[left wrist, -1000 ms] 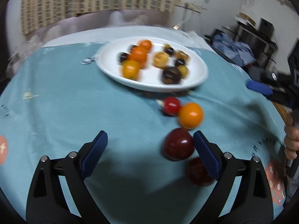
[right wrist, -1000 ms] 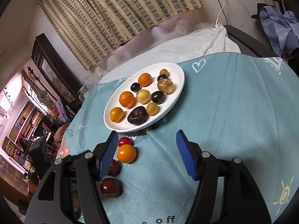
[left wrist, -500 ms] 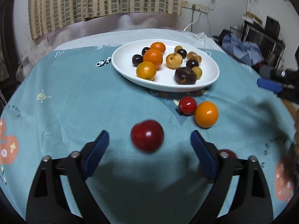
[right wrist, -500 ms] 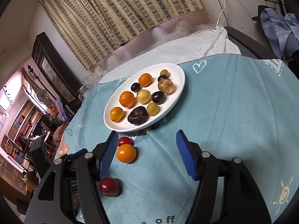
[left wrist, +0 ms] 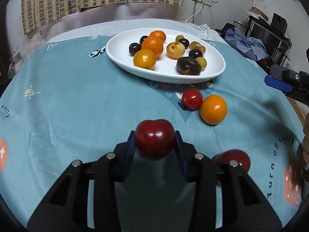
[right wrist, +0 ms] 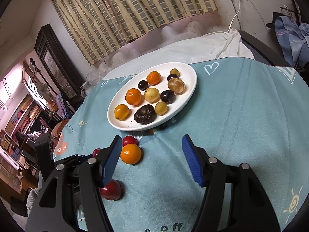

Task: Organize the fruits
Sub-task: 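Place the red apple on the plate with the left gripper while the right gripper places a mandarin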

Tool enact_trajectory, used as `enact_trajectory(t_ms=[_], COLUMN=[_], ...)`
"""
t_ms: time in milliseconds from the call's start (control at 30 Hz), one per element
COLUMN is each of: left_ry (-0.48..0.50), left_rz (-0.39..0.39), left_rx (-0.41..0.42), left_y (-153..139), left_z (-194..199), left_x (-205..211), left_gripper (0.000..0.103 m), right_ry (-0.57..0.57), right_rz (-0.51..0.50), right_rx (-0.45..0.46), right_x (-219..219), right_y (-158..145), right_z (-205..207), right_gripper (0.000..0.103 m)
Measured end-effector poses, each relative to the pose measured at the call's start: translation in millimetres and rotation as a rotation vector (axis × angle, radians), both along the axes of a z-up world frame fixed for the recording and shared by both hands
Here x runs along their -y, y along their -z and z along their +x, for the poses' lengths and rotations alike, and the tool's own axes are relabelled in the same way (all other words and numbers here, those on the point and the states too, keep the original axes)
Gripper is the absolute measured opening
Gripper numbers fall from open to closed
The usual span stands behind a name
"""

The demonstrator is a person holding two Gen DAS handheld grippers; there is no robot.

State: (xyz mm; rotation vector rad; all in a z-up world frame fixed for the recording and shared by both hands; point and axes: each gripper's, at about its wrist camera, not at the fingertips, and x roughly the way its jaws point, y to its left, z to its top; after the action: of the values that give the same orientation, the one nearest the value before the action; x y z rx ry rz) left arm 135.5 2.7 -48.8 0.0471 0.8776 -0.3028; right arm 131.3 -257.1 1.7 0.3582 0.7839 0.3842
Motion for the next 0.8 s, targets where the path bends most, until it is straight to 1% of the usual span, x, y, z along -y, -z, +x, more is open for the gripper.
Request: enact_trajectory(t_ms=[267, 333, 400, 467, 567, 667, 800], left_ry=[-0.018, -0.018, -0.018, -0.018, -0.018, -0.018, -0.018], left_rz=[-0.006, -0.007, -0.008, -0.007, -0.009, -0.008, -0.008], left_rx=[-0.001, -0.002, -0.002, -0.002, -0.003, -0.003, -0.003], left_y=[0, 0, 0, 0, 1, 1, 1], left_z=[3, 3, 3, 3, 4, 5, 5], left_x=[0, 0, 0, 0, 1, 1, 1], left_gripper=[0.040, 0.040, 0.040, 0.040, 0.040, 0.040, 0.040], right_ry=[-0.132, -0.147, -0.151, -0.157, -0.163, -0.166, -0.162], right_rz=[-0.071, -0.083, -0.083, -0.081, -0.125, -0.165, -0.185], right_rx=[-0.021, -0.030, -0.037, -0.049, -0.046, -0.061, -0.090], right_x=[-41, -53, -61, -70, -81, -90, -92], right_y=[14, 16, 18, 21, 24, 30, 39], right_z=[5, 9, 12, 15, 16, 20, 28], right_gripper=[0.064, 0.061, 0.056, 0.054, 0.051, 0.050, 0.050])
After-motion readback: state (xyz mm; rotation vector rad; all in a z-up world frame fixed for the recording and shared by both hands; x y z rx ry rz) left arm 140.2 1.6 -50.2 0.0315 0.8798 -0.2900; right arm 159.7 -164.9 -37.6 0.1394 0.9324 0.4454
